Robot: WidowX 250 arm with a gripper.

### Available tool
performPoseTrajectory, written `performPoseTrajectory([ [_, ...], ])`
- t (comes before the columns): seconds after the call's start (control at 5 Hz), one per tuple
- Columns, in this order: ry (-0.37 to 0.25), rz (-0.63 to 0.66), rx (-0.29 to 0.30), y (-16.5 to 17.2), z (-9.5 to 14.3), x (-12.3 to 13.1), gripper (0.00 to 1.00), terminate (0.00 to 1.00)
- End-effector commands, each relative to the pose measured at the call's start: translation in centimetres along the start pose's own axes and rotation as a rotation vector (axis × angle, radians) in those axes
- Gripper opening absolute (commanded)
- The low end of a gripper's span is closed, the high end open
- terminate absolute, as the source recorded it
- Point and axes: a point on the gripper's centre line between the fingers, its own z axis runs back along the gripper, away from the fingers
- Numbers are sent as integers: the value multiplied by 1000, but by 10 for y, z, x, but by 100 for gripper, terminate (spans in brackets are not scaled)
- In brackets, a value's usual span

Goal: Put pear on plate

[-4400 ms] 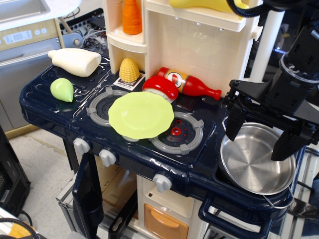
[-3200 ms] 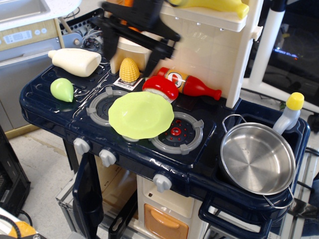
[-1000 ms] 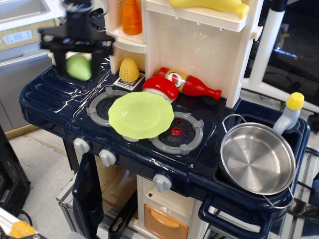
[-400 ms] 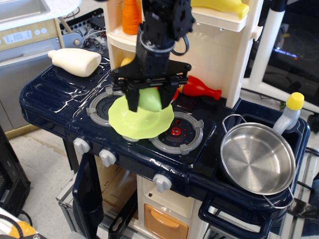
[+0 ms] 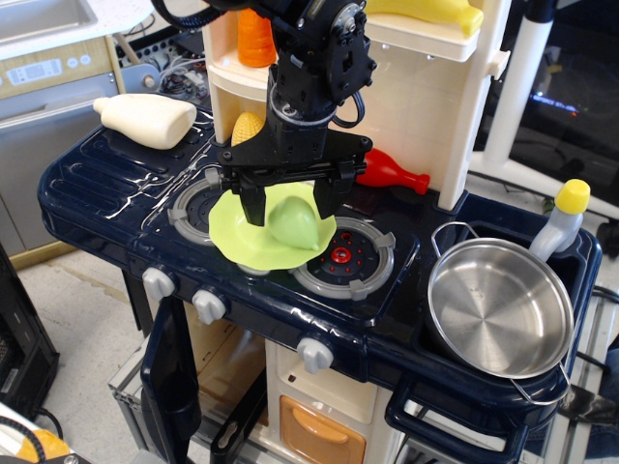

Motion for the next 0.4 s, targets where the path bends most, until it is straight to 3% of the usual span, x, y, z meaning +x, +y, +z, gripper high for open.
performPoseTrajectory([
  [0.0, -23, 8, -28, -1, 9, 3, 100, 0],
  [0.2, -23, 8, -28, -1, 9, 3, 100, 100],
])
